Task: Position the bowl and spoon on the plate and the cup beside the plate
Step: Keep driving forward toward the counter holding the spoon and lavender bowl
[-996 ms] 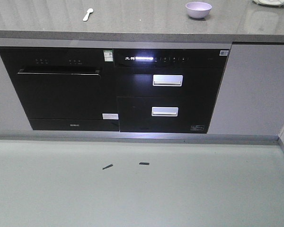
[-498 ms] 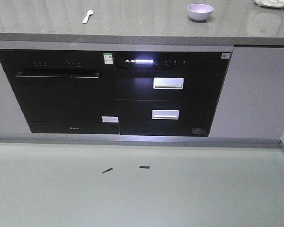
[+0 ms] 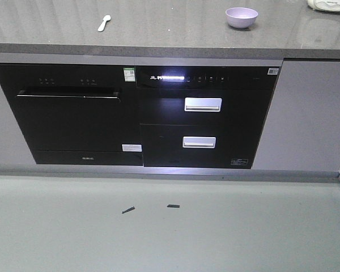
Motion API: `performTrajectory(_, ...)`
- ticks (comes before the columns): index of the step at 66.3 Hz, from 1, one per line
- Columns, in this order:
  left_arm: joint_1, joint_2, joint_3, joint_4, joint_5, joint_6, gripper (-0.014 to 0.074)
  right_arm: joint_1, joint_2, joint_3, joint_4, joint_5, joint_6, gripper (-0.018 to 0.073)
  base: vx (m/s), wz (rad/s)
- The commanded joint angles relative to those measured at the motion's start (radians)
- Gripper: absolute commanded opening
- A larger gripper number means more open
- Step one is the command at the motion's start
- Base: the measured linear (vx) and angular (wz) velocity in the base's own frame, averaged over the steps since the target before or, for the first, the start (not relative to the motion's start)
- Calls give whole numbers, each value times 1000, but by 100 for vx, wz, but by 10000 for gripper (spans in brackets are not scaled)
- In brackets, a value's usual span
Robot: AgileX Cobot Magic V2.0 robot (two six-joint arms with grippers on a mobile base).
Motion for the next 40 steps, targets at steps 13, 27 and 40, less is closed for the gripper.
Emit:
performTrajectory(13, 0, -14, 26, -8, -70, -9, -6, -5, -10, 8, -7, -74, -4, -3, 8, 0)
performTrajectory(27, 0, -14, 26, -8, -70, -9, -6, -5, -10, 8, -7, -74, -4, -3, 8, 0)
performTrajectory(40, 0, -14, 26, -8, -70, -9, -6, -5, -10, 8, -7, -74, -4, -3, 9, 0)
